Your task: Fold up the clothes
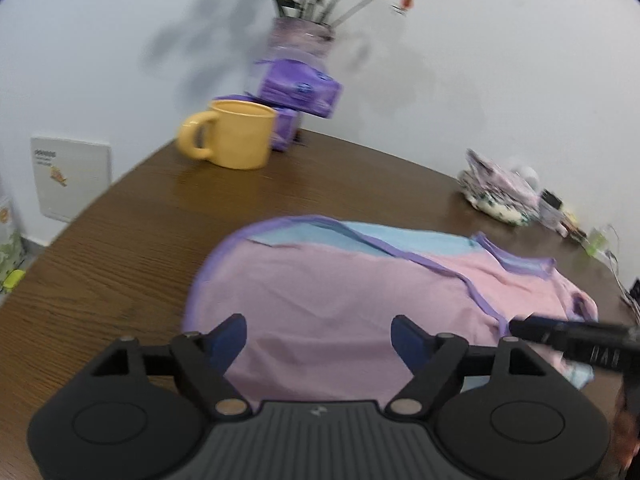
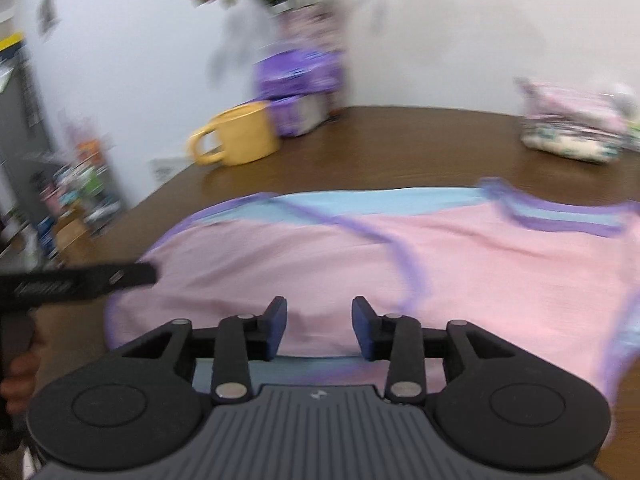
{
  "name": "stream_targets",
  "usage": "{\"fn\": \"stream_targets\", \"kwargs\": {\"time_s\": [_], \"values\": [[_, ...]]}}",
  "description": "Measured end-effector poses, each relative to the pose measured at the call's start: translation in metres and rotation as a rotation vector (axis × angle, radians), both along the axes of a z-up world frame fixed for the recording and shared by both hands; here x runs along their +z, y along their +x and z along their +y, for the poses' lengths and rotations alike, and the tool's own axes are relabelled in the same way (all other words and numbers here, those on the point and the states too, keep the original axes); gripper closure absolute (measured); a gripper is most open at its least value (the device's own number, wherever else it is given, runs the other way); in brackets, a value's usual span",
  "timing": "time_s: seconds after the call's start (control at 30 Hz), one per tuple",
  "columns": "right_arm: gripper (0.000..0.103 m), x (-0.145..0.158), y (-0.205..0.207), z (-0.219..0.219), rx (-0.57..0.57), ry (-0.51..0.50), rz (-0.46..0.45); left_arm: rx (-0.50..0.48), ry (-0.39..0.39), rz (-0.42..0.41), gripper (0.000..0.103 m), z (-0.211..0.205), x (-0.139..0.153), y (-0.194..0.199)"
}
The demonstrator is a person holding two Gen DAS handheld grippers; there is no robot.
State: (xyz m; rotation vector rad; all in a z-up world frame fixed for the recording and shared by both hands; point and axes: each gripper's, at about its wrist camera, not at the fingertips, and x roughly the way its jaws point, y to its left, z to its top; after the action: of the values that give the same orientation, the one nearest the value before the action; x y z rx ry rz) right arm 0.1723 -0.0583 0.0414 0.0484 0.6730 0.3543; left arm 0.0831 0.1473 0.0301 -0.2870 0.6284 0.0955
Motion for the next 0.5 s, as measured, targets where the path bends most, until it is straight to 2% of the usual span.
{"fn": "stream_targets", "kwargs": {"time_s": [0.23, 0.5], "values": [[0.06, -0.003, -0.005, -0.097, -0.252, -0.005, -0.014, -0.045, -0.03, -0.002, 0.019, -0.044, -0.004, 0.008], [0.06, -0.009, 0.009, -0.183, -0.362, -0.087, -0.03, -0.067, 0.012, -0.035, 0.02, -0.106, -0.002, 0.016]]}}
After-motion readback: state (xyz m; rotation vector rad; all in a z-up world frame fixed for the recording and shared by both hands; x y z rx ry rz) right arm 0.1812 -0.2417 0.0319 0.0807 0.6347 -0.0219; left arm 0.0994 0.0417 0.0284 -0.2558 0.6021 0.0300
